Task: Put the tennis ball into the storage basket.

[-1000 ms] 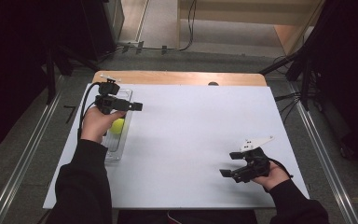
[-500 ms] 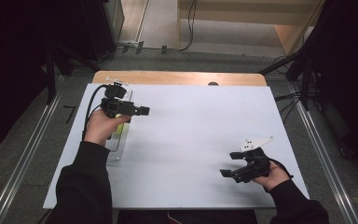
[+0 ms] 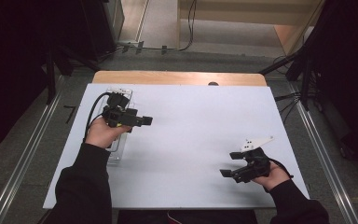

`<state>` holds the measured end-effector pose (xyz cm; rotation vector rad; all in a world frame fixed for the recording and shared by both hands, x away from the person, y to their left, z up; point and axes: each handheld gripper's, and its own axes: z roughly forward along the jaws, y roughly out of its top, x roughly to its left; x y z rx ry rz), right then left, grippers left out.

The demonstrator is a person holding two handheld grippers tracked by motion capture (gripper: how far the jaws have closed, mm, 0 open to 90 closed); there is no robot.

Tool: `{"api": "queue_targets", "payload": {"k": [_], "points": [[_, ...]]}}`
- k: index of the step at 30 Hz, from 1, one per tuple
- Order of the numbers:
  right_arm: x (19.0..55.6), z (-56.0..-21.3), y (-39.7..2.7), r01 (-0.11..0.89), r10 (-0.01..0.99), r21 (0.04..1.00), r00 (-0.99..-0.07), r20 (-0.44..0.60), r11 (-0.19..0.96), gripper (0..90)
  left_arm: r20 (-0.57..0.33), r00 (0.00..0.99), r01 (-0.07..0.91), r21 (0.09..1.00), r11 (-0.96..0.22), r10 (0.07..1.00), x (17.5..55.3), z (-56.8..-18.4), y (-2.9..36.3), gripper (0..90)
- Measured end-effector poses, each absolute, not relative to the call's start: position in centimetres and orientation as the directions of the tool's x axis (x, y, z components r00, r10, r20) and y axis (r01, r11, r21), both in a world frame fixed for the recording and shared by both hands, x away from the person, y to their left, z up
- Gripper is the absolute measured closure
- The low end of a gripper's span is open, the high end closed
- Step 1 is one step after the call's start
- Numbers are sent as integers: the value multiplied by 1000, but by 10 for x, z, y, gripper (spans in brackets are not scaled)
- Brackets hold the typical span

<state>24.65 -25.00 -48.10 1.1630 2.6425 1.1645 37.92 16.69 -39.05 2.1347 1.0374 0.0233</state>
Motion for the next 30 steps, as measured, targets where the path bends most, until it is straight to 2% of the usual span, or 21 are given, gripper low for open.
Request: {"api": "queue_targets", "payload": {"k": [30], "points": [[246,-481,-250,623,646,644,-721,253,443,148,-214,748,573,685,-449,628,338,-416,153,174]]}}
